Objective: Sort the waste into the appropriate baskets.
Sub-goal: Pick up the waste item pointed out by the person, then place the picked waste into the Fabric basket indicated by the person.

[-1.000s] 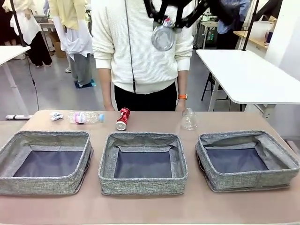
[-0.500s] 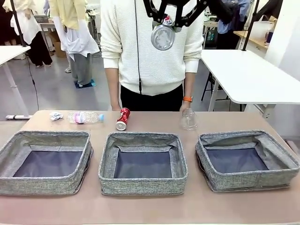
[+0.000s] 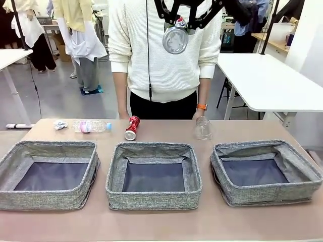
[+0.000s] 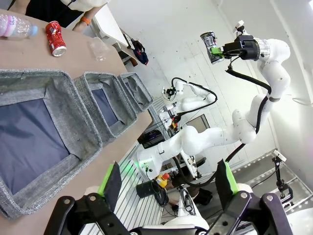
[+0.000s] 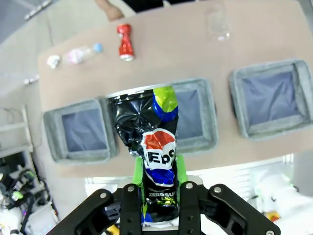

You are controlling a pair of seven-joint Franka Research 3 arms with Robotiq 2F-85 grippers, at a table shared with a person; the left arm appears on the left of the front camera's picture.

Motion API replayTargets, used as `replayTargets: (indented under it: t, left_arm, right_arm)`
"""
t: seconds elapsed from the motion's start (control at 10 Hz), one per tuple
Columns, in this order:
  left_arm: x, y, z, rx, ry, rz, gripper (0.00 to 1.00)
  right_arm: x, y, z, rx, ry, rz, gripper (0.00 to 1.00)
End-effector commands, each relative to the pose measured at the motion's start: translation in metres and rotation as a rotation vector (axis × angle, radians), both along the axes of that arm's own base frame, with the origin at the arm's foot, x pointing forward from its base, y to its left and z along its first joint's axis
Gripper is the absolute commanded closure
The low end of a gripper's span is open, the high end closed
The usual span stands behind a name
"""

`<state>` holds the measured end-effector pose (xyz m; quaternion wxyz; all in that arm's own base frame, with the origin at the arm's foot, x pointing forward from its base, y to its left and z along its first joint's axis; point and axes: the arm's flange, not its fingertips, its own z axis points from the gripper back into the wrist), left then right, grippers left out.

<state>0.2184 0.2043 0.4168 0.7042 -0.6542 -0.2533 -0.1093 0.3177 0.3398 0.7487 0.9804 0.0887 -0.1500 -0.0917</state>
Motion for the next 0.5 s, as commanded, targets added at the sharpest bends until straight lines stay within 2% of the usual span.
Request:
replayTargets:
  t: [0.0, 0.4]
  left_arm:
    - [0.0006, -0.0011, 0.0025, -0.014, -0.024, 0.000, 0.00]
    - [0.0006, -0.0011, 0.0025, -0.014, -0.024, 0.000, 0.00]
  right_arm:
    - [-0.0031, -0.0023, -0.0012, 0.009, 0.002, -0.005, 0.72]
    - [-0.0031, -0.0023, -0.0012, 0.009, 0.002, -0.005, 0.72]
